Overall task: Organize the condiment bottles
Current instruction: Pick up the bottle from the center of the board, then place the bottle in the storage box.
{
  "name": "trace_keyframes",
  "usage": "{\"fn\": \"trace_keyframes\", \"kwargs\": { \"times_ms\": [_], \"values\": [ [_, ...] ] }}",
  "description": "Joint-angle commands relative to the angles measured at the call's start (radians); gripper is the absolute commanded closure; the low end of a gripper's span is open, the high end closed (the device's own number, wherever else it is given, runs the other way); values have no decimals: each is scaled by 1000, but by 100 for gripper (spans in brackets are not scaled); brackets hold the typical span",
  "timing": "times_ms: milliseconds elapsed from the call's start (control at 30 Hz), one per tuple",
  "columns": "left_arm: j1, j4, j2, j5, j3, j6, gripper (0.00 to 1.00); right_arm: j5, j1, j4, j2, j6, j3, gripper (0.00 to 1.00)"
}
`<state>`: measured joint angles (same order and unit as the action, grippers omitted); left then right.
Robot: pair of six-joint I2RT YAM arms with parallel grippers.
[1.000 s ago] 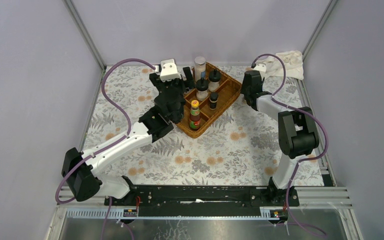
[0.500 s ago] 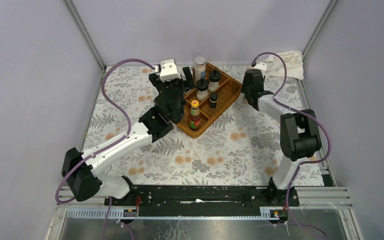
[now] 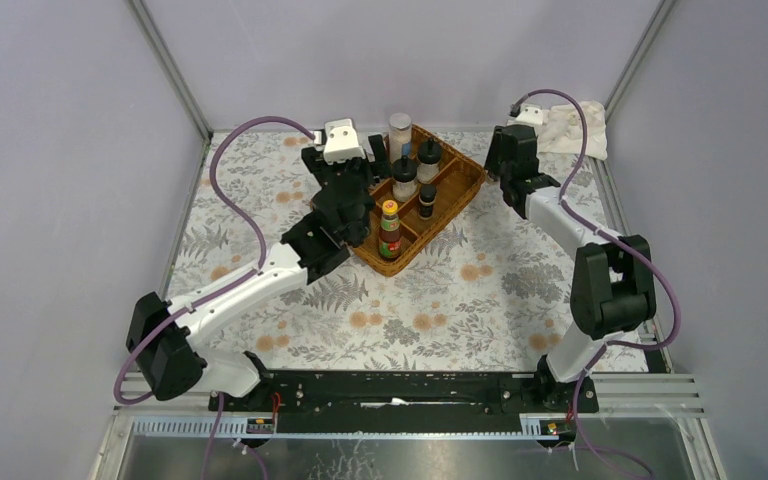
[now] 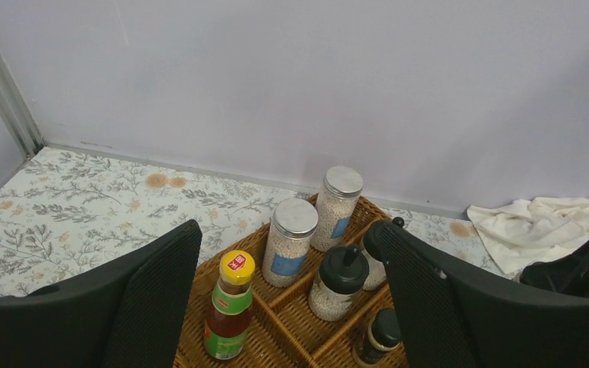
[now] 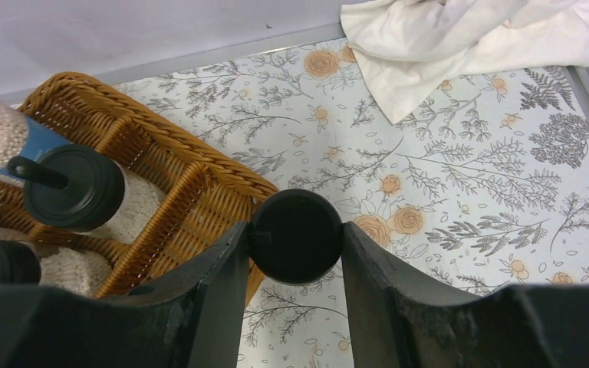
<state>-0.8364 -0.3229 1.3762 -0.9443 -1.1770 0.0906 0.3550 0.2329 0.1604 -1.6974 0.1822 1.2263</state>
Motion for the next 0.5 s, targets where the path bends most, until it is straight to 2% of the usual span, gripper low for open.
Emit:
{"fn": "trace_keyframes", "kwargs": {
  "times_ms": [0,467],
  "values": [
    [0,-51,21,-25,-20,6,10,-62,9,-2,49,-23,57,100],
    [1,-39,41,-21,-44,9,10,-158,69,-20,-10,-66,116,100]
  ]
}}
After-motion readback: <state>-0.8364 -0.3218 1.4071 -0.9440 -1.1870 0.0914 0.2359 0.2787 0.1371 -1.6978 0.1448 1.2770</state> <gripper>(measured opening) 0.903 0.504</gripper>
